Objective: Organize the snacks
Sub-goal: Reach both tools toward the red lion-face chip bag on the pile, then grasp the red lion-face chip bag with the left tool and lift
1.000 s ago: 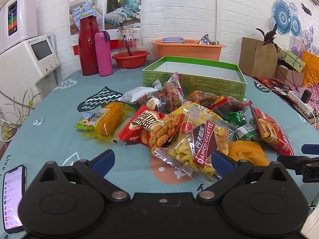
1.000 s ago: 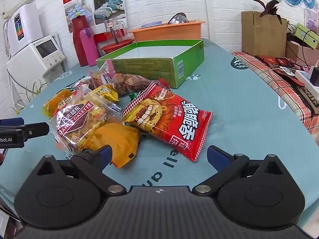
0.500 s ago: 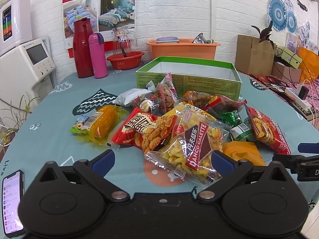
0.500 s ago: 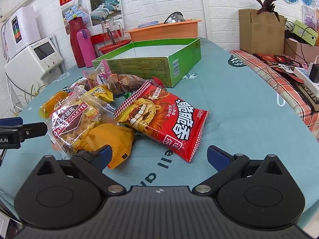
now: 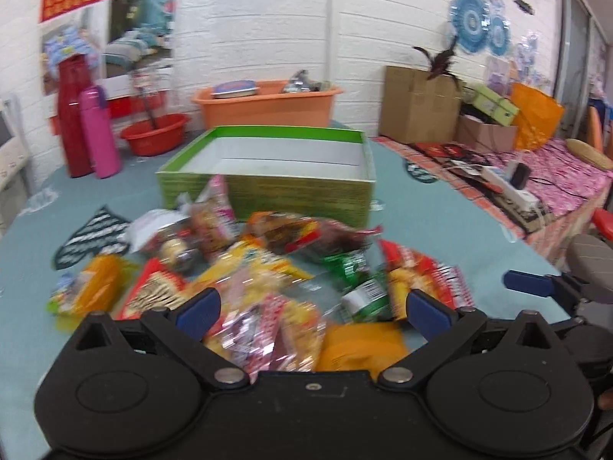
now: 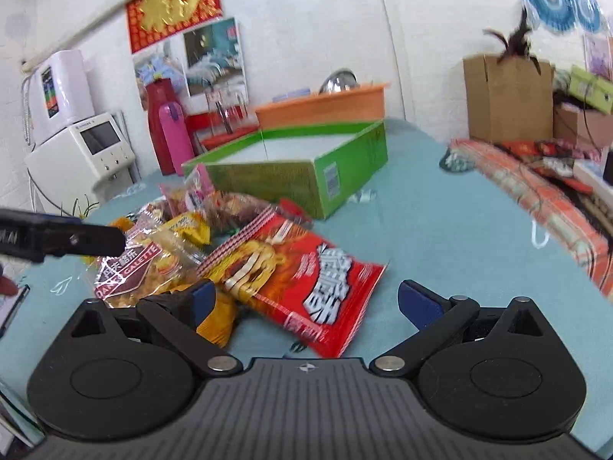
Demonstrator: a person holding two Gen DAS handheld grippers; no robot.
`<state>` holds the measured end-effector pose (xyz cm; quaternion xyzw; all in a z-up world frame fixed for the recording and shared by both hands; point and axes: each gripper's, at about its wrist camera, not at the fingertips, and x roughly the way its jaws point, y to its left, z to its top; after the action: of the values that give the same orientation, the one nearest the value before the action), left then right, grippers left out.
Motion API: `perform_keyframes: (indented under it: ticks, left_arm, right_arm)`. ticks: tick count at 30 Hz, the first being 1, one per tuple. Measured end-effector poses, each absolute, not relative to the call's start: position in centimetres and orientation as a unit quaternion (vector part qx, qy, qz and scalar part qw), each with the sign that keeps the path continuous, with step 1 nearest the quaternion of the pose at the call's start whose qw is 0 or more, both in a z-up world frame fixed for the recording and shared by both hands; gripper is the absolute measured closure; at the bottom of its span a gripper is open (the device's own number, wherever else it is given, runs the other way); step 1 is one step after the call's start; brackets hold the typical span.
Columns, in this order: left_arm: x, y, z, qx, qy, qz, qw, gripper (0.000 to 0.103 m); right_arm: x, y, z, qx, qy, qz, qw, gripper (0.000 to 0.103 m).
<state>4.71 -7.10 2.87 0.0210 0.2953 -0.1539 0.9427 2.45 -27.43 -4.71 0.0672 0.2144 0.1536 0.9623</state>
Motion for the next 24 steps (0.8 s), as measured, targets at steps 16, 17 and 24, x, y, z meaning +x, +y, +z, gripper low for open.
perform_keyframes:
  ticks: [16,17,24]
  left_arm:
    - [12.7,-13.1,-0.3,0.029,0.39,-0.275,0.878,0.035]
    - [12.9,-13.1,-0.4,0.027,0.389,-0.282,0.877,0.037]
    - [11.4,-12.1,1.6,0.008,0.362,-0.307,0.88,0.041]
  right_arm:
    - [6.0,-26.9,-6.4,-0.002,0.285,0.207,0.936,0.0]
    - [6.0,-26.8,-6.3,-0.011,0.284,0.206,0.936,0.0]
    - [5.4,-26.5,-5.1,-0.031,0.276,0.19,0.942,0.039]
